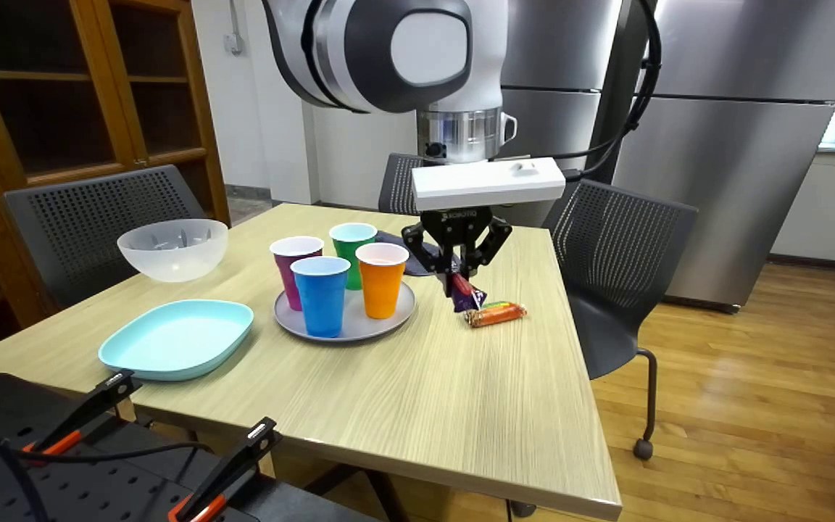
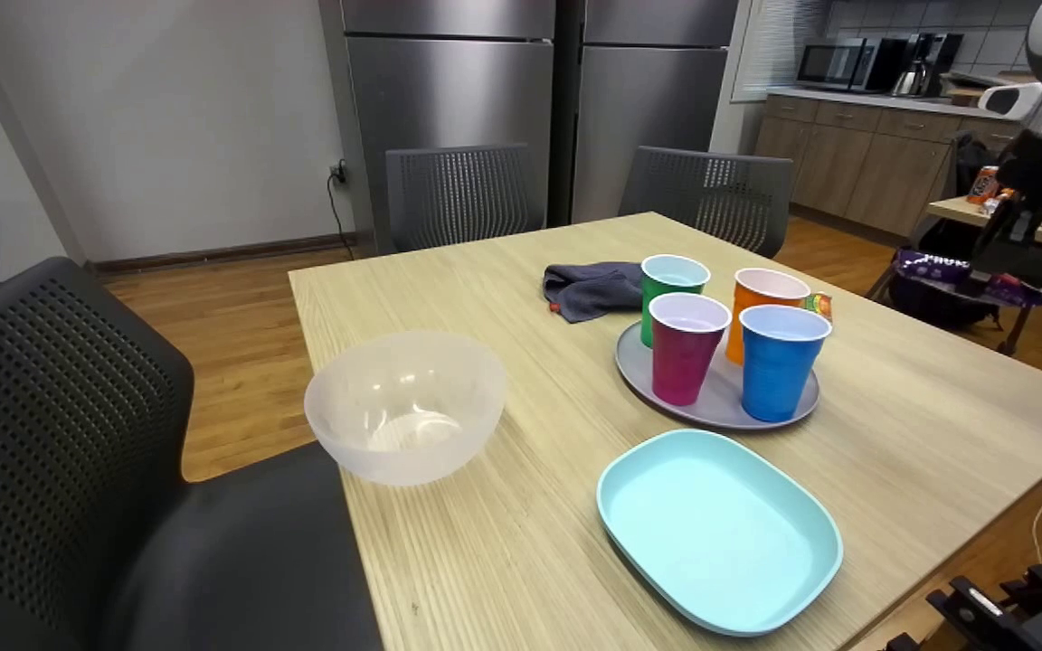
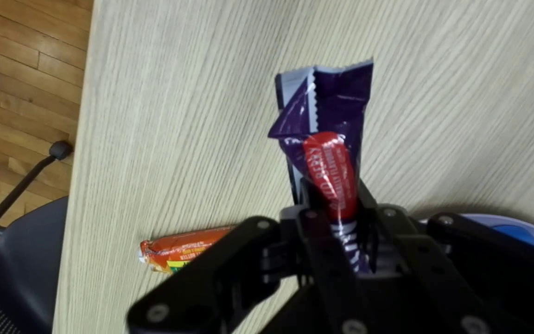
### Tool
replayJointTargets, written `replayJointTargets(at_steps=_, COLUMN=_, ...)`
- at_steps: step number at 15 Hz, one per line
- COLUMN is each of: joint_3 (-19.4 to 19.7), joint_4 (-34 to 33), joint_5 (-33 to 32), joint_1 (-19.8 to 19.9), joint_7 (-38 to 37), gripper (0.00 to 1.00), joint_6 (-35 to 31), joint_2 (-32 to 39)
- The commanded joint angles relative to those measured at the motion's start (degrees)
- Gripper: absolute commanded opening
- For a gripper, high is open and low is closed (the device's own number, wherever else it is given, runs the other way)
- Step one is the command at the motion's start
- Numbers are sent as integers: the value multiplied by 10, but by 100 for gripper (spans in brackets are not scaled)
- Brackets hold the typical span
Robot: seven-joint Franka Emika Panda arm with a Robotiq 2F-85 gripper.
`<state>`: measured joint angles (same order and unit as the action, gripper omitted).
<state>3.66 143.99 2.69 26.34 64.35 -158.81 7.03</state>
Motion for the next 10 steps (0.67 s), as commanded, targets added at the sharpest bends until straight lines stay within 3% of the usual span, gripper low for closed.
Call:
replayJointTargets(at_steps=1, joint_3=23, joint_4=52, joint_5=31, joint_1=-42, joint_7=2, gripper=5, joint_6=16, joint_2=-76)
replayJointTargets(at_steps=5, joint_3=41, joint_4=98, joint_5=15, joint_1=-91, joint_7=-52, gripper=5, joint_6=14, joint_2=-125)
replayJointTargets(at_steps=10, joint_3=37, joint_4=145, joint_5=-66, joint_1=-131, joint_7=-193, gripper=5, joint_6=15, joint_2=-174)
